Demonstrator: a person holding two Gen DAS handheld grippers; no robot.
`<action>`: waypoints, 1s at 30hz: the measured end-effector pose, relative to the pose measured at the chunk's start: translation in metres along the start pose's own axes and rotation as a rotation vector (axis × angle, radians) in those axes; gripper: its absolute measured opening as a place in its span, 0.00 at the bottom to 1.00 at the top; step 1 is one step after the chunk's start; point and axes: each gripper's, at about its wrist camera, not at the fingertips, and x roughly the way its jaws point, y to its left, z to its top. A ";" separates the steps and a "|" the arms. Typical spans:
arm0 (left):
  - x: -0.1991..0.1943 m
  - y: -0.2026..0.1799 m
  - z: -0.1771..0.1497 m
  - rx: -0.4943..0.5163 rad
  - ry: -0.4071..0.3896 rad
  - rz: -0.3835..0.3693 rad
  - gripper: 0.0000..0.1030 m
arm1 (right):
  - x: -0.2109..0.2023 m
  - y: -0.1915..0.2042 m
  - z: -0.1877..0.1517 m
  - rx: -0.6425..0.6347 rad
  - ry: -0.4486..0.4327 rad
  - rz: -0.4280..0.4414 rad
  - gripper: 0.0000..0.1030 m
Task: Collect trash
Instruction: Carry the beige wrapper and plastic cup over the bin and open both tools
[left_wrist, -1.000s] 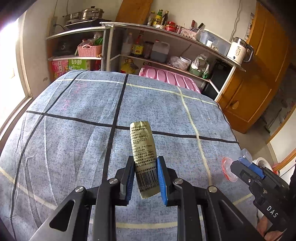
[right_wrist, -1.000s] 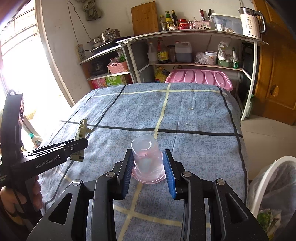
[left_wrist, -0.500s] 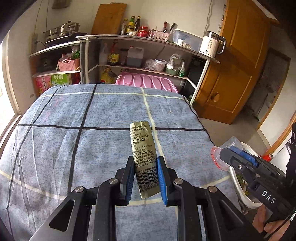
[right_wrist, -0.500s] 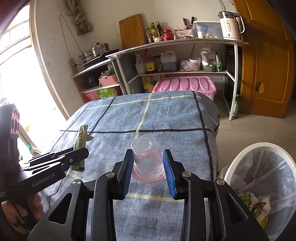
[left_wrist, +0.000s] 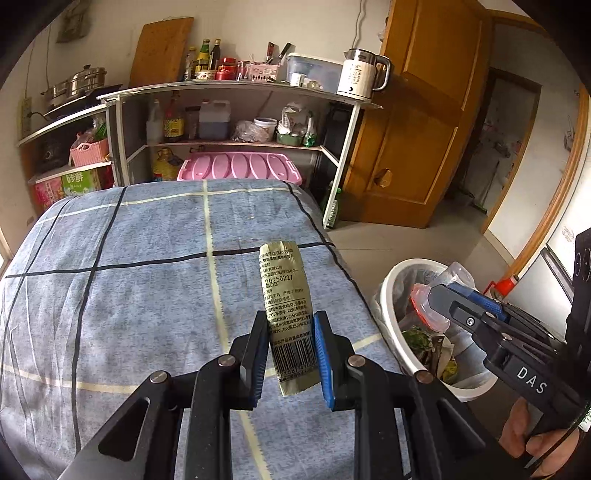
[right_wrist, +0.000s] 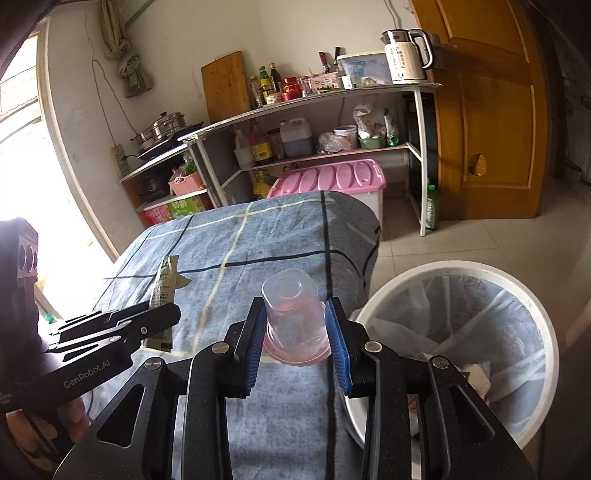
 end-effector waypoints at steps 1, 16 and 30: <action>0.001 -0.008 0.000 0.012 0.001 -0.009 0.24 | -0.005 -0.007 -0.001 0.008 -0.006 -0.011 0.33; 0.043 -0.125 -0.005 0.144 0.086 -0.184 0.24 | -0.049 -0.119 -0.019 0.134 0.025 -0.197 0.33; 0.091 -0.177 -0.026 0.203 0.198 -0.208 0.24 | -0.025 -0.161 -0.034 0.140 0.135 -0.249 0.33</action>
